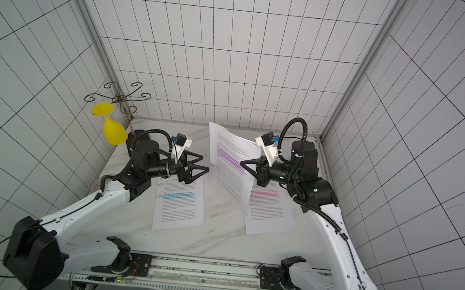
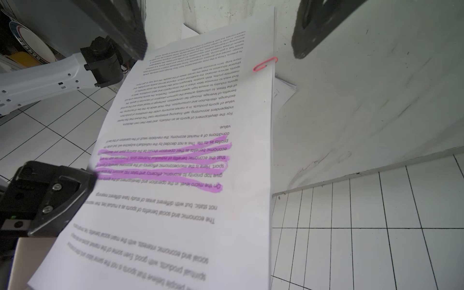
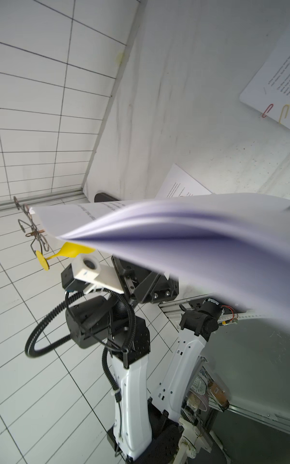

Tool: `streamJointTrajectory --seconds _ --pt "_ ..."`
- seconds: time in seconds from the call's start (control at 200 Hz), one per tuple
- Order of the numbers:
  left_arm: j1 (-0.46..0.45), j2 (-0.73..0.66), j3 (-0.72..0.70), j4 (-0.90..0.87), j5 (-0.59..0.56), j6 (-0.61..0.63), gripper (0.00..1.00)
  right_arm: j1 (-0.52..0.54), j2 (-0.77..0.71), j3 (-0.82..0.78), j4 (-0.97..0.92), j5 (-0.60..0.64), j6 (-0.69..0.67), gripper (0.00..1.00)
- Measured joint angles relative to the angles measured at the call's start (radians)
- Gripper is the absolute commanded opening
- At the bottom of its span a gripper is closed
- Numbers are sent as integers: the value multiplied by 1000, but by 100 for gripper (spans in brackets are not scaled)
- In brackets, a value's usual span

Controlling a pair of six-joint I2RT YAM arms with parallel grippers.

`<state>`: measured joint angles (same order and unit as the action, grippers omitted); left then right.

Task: Unclip the paperclips from the documents
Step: Remove the paper clip from the document.

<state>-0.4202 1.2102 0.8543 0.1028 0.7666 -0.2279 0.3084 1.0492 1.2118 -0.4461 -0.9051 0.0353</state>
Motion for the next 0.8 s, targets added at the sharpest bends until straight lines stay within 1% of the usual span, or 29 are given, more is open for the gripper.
streamJointTrajectory --seconds 0.215,0.25,0.295,0.34,0.395,0.505,0.555,0.635,0.8 --pt "34 89 66 21 62 19 92 9 12 0 24 -55 -5 0" --pt "36 104 77 22 77 20 89 9 16 0 24 -57 -9 0" --pt "37 123 90 30 101 23 81 9 17 0 24 -58 -13 0" --pt "37 142 97 43 134 15 71 10 17 0 24 -60 -15 0" --pt "37 159 101 53 173 19 62 11 17 0 24 -60 -18 0" --pt "37 181 98 67 251 -18 34 13 17 0 23 -55 -27 0" --pt "37 180 92 70 273 -19 27 13 17 0 23 -53 -32 0" --pt "37 178 79 81 301 -32 26 13 17 0 20 -47 -39 0" --pt "37 178 62 74 325 -34 27 13 23 2 16 -29 -53 0"
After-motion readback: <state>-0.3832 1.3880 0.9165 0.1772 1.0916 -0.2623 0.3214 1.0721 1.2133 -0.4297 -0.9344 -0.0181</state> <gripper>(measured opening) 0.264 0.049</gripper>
